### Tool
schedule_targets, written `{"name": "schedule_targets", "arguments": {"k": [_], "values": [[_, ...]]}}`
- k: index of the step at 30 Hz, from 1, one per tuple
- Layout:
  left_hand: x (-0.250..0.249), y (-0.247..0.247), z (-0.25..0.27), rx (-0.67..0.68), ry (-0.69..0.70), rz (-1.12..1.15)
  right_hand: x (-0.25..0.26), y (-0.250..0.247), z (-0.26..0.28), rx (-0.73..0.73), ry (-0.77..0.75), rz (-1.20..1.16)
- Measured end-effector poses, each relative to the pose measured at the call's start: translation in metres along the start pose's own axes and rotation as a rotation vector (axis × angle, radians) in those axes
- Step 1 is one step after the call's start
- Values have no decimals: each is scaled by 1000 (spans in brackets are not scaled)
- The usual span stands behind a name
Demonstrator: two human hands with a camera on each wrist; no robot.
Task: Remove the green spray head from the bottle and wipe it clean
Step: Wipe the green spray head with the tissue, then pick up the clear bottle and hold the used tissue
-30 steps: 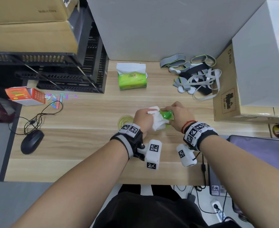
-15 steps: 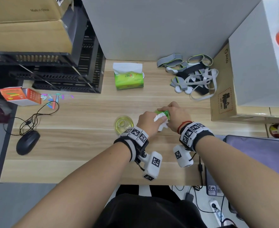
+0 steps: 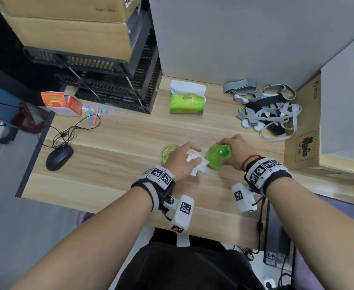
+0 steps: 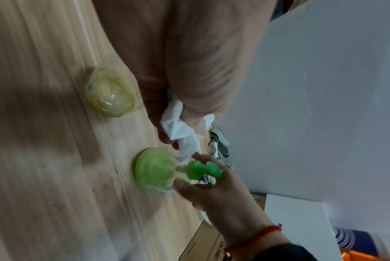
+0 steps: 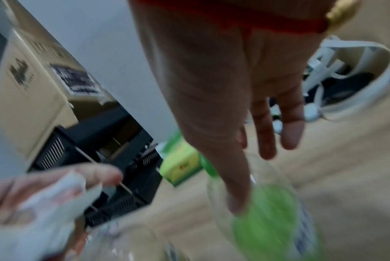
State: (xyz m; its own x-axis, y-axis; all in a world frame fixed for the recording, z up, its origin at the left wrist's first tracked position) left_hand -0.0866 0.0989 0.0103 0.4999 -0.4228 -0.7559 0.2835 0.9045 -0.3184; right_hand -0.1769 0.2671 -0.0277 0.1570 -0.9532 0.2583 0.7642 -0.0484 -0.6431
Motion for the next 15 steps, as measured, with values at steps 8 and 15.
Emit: {"name": "schedule_targets", "arguments": {"k": [8, 15], "values": [[53, -78, 31, -251, -182, 228, 80, -62, 17, -18, -83, 289], [136, -124, 46, -271, -338, 422, 185, 35, 1, 134, -222, 247]]}}
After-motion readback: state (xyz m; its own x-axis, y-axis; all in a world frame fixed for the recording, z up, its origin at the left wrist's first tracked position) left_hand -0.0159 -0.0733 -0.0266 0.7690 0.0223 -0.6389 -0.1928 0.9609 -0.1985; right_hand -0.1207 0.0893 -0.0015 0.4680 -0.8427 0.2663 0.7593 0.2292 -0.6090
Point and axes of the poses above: each hand's wrist, its own z-axis away from the middle knuckle, its own y-axis out of the palm, x = y × z, the point moved 9 cm from there along -z, towards the middle knuckle, and after that the axes turned 8 degrees about x, right-handed, at the moved point
